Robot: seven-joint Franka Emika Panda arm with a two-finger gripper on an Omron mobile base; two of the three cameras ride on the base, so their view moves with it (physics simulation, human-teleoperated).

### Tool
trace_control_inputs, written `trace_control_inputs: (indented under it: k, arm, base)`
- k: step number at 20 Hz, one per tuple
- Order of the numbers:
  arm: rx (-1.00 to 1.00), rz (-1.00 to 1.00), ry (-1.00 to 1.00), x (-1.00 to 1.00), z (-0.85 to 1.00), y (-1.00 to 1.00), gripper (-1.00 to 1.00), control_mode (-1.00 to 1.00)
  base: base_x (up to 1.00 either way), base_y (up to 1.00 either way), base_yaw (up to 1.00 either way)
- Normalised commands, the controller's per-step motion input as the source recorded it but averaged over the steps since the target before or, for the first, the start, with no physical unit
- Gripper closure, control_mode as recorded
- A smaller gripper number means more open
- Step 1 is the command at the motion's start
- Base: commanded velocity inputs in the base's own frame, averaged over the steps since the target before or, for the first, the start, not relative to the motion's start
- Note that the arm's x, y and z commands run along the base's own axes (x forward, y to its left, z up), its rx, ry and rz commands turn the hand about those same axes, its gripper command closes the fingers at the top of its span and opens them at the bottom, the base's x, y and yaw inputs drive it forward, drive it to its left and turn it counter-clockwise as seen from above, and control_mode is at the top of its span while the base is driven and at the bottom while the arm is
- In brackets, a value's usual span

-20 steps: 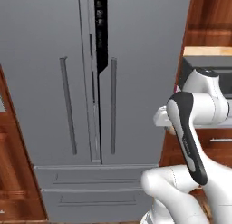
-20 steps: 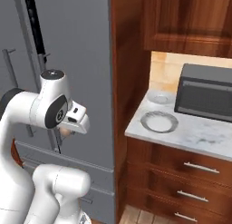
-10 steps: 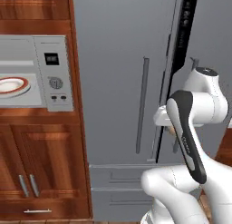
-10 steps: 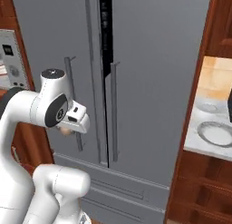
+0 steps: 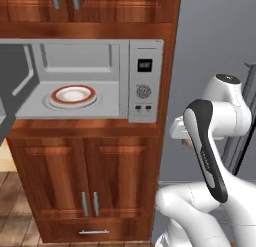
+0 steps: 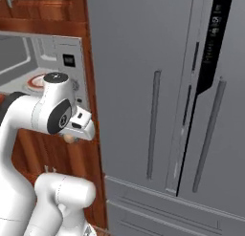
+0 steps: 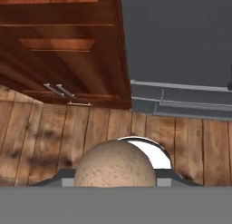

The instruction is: Pick the egg from the counter and place it in the microwave.

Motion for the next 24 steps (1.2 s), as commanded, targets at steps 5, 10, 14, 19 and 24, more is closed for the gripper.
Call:
trace_control_inputs:
  k: [5,10,14,19,24]
  arm:
    - [0.0,0.0,0.0,0.0,0.0,0.0,1.0,1.0]
    - [0.0,0.0,0.0,0.0,0.0,0.0,1.0,1.0]
    - [0.0,0.0,0.0,0.0,0.0,0.0,1.0,1.0]
    - [0.0,0.0,0.0,0.0,0.0,0.0,1.0,1.0]
    - [0.0,0.0,0.0,0.0,0.0,0.0,1.0,1.0]
  base:
    - [0.55,1.0,-0.09]
    - [0.51,0.82,-0.11]
    - [0.16,0.32,-0.04]
    - [0.44,0.26,-0.01]
    - [0.35,0.08,0.0]
